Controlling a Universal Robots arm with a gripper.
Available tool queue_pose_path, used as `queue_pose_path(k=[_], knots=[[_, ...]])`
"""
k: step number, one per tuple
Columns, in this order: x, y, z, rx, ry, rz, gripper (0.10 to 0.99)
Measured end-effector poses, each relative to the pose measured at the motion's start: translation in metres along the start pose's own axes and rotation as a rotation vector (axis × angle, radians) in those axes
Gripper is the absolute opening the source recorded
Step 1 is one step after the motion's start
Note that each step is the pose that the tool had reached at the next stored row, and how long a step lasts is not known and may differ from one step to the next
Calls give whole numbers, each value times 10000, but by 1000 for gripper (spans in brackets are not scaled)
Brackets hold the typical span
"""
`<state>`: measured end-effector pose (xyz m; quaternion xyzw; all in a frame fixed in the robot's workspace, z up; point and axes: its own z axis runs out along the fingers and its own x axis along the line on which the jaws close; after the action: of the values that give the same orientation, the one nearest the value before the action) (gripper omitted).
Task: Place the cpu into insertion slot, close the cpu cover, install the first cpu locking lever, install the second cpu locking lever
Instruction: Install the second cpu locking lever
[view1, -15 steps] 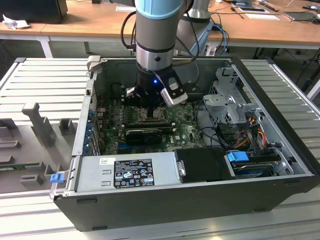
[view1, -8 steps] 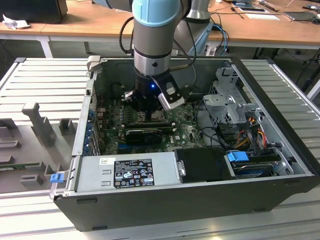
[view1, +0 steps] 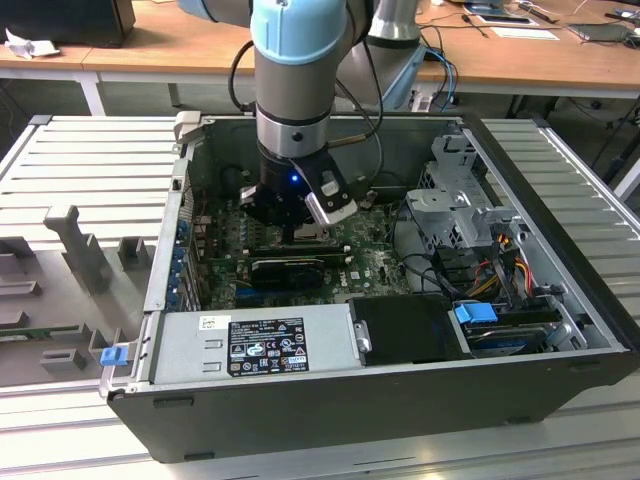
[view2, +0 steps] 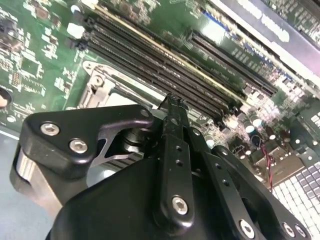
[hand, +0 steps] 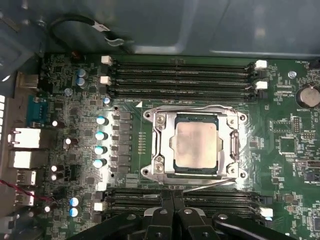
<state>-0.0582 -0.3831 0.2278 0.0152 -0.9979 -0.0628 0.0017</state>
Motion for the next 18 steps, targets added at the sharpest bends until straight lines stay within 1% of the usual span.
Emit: queue_pose_path(k=[1, 2, 4, 9, 11, 12, 13, 14, 15, 16, 17, 18], knots=[[18, 0, 4, -78, -2, -10, 106], [29, -1, 9, -107, -2, -14, 106], [48, -3, 36, -132, -3, -19, 106], [60, -15, 130, -146, -2, -21, 106], [81, -23, 148, -222, -2, -26, 106], [96, -30, 150, -275, -5, -28, 106], [101, -58, 149, -419, -10, -30, 106], [102, -76, 148, -523, -13, -30, 106], [103, -87, 147, -579, -15, -31, 106], [106, -114, 144, -685, -17, -31, 106], [108, -129, 143, -757, -21, -31, 106], [109, -136, 143, -790, -22, -32, 106]])
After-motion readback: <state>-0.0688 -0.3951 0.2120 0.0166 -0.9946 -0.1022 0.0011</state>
